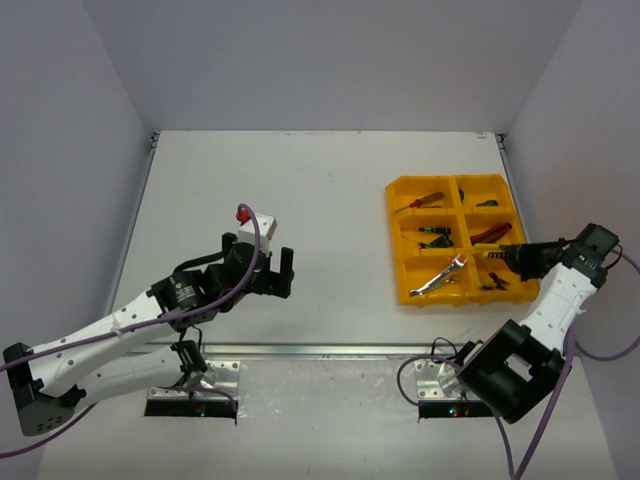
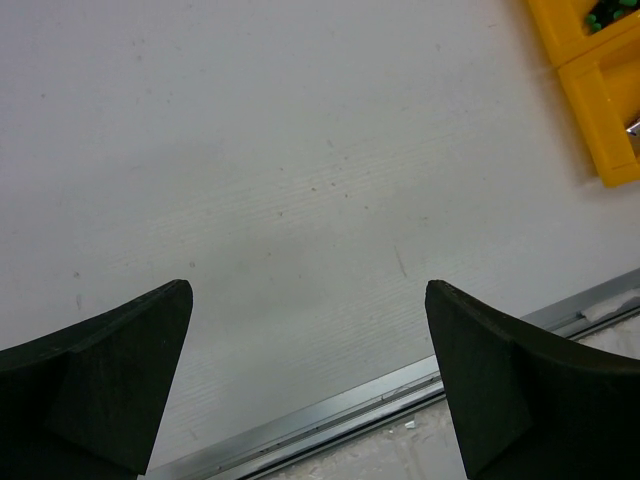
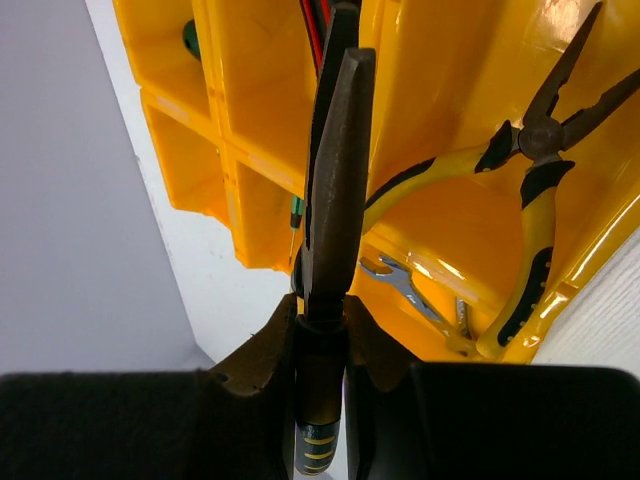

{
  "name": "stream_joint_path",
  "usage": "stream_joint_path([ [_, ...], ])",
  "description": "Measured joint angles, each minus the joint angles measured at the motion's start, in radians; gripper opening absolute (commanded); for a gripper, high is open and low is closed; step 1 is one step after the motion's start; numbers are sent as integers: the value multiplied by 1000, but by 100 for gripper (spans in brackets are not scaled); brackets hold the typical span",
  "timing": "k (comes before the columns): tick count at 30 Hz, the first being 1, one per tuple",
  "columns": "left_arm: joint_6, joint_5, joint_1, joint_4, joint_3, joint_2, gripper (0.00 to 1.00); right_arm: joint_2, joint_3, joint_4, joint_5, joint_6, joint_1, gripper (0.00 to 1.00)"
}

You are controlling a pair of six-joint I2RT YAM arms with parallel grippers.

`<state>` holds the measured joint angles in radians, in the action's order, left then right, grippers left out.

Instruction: Sort the tools into containers

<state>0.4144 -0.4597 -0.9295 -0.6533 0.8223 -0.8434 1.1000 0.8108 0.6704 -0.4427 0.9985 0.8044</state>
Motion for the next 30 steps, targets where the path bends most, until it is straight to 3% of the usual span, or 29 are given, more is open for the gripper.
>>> stream_joint_path([
  [7,-13,12,0,9,-4,6,100,1,-24,-13,5,75,4,0],
  [14,-17,18,0,17,-5,-1,100,4,-154,-55,-3,100,5,1],
  [18,-17,19,0,21,-5,-14,100,26,-179,-68,-13,99,5,16],
  [22,-17,18,0,21,-5,-13,100,41,-180,-97,-27,97,5,19],
  [26,-17,18,0,21,-5,-10,100,50,-180,-111,-31,90,5,47],
  [30,-17,18,0,21,-5,-2,100,67,-180,-120,-40,76,5,60],
])
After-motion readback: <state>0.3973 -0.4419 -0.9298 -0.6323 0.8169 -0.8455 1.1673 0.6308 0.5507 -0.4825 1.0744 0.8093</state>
